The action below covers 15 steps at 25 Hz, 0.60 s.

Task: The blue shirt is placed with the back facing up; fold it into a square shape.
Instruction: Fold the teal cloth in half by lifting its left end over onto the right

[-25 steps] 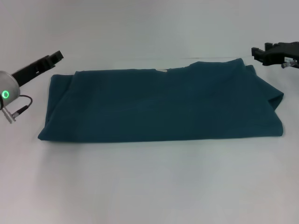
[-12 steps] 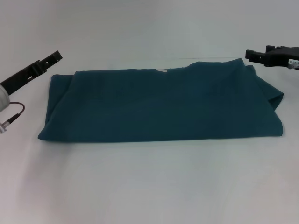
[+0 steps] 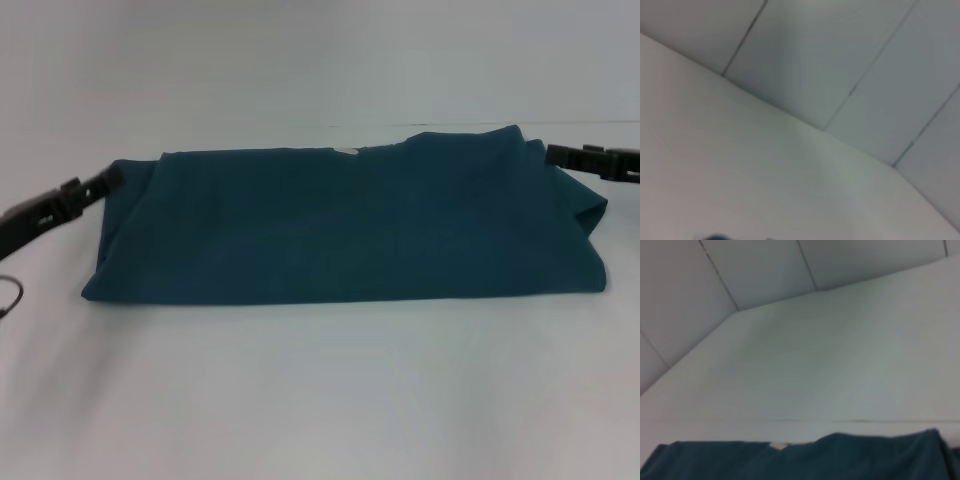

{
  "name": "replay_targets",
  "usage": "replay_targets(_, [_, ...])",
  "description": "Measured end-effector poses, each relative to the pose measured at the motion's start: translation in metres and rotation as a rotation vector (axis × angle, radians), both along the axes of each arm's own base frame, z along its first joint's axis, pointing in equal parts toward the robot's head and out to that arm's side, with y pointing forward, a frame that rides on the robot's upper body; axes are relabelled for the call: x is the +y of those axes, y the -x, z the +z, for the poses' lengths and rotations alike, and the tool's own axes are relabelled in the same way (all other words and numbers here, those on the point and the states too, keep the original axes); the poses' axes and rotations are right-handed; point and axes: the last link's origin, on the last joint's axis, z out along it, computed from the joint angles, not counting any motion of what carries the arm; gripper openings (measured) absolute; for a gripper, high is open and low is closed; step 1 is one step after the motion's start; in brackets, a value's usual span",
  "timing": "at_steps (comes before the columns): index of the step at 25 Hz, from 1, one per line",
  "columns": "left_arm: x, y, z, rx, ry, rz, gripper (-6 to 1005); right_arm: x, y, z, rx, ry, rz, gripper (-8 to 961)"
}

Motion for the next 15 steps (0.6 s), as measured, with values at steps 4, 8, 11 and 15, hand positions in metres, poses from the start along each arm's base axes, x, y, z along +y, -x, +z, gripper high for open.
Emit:
replay_targets(4, [-0.016,0.008,0.000,0.032,0.035,-0.008,792,-0.012,-0.006,0.004,0.056,0.042,-0.028,749])
replay_targets(8, [-0.026,0.017,-0.002,0.078,0.064,0.010,777,-0.019,-0.012,0.006,0.082,0.049,-0.053,747])
replay_targets(11, [-0.031,0.022,-0.009,0.122,0.115,0.017,767,-0.021,-0.015,0.008,0.091,0.038,-0.064,748])
replay_targets(15, [-0.032,0.022,-0.018,0.164,0.162,0.010,753,-0.021,-0.016,0.008,0.094,0.031,-0.070,748])
